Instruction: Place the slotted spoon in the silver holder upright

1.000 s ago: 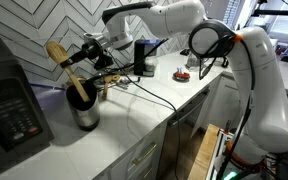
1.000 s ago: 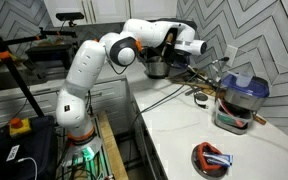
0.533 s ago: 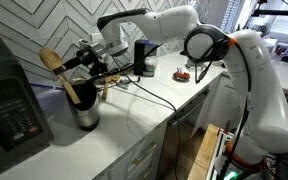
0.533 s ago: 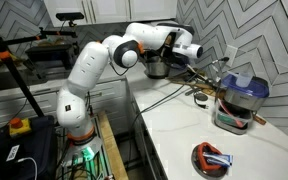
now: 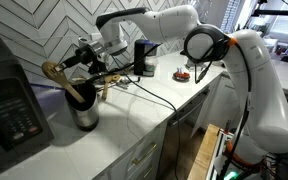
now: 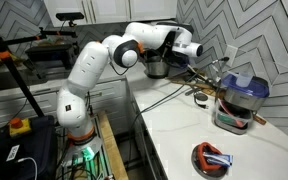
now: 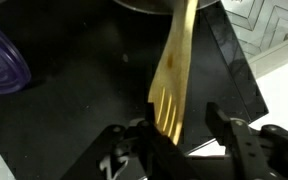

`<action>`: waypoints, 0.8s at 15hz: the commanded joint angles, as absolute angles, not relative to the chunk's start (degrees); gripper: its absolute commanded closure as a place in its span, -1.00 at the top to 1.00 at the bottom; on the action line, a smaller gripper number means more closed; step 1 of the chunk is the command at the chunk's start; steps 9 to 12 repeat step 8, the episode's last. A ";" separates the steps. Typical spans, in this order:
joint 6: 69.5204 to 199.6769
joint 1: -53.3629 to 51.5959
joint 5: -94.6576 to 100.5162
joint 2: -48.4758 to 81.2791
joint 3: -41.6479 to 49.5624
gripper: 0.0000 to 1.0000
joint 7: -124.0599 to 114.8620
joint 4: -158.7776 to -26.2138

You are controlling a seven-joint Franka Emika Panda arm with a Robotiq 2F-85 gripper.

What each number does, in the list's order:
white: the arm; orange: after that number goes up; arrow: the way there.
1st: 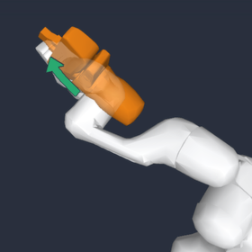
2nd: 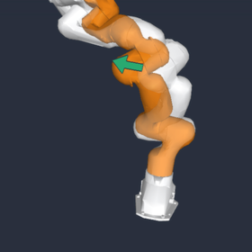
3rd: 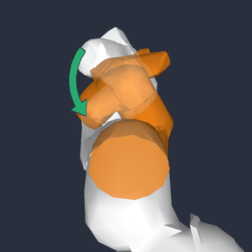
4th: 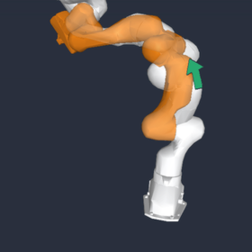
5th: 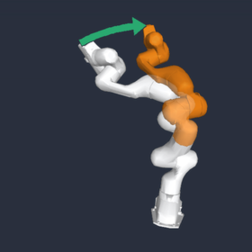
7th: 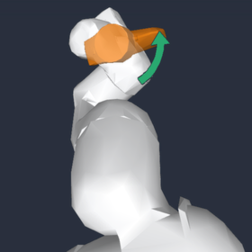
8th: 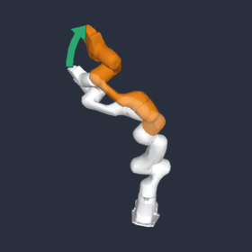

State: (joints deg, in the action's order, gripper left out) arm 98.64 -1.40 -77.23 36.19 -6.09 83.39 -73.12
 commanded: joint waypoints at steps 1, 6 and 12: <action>101.42 -0.83 -78.18 33.77 -5.96 0.73 85.52 -74.52; 113.43 0.11 -84.85 27.82 -5.52 1.00 86.70 -78.61; 110.08 -0.32 -82.34 31.29 -5.62 1.00 84.25 -73.62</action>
